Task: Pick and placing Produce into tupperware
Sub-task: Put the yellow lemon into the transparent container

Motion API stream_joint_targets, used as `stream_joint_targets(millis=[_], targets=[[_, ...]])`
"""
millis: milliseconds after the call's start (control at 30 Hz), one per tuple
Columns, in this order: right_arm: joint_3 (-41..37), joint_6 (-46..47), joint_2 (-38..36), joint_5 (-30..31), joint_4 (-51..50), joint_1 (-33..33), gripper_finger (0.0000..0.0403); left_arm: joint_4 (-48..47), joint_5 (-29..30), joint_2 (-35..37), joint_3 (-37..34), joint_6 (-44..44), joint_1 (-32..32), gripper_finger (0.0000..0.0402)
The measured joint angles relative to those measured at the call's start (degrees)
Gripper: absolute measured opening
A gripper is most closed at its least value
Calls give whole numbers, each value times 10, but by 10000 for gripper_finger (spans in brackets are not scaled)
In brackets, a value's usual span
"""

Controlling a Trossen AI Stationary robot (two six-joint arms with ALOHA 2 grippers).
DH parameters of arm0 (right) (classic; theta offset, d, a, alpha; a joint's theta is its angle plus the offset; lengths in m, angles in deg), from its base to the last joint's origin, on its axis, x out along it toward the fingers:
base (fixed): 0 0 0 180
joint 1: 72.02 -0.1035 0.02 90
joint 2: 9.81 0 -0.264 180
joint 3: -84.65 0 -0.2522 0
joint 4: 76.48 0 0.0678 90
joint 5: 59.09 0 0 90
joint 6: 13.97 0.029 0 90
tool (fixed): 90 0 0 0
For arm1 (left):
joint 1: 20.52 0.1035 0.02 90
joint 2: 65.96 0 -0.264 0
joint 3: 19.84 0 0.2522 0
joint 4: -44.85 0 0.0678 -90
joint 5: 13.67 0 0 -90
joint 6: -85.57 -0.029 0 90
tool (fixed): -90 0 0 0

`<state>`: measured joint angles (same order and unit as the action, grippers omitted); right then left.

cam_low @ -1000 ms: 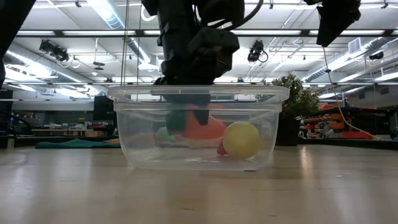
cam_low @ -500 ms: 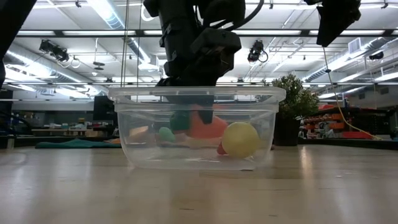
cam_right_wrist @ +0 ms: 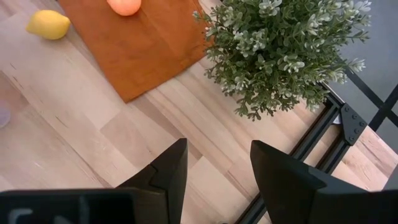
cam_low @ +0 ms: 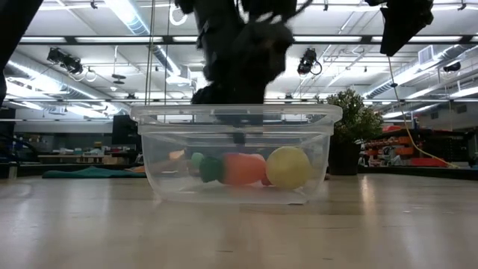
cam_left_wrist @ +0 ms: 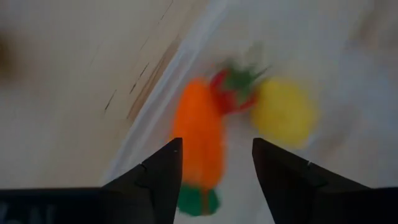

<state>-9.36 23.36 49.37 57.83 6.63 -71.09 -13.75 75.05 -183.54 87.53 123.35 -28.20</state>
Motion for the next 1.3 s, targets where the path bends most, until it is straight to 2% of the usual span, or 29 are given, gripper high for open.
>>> stream_joint_targets(millis=[167,367,500,667,867,1033,1300], targets=[[0,0,0,0,0,0,146,-1,3,26,64,-25,9,186],[0,6,0,0,0,0,146,-97,48,33,131,6,69,188],[0,8,0,0,1,0,146,-127,40,33,132,18,118,207],[0,7,0,0,3,0,146,-164,43,32,129,-38,159,229],[0,7,0,0,25,0,146,-170,32,31,101,-7,214,232],[0,7,0,0,34,0,146,-157,-11,31,100,-9,225,230],[0,8,0,0,35,0,146,-152,-7,17,99,3,245,235]])
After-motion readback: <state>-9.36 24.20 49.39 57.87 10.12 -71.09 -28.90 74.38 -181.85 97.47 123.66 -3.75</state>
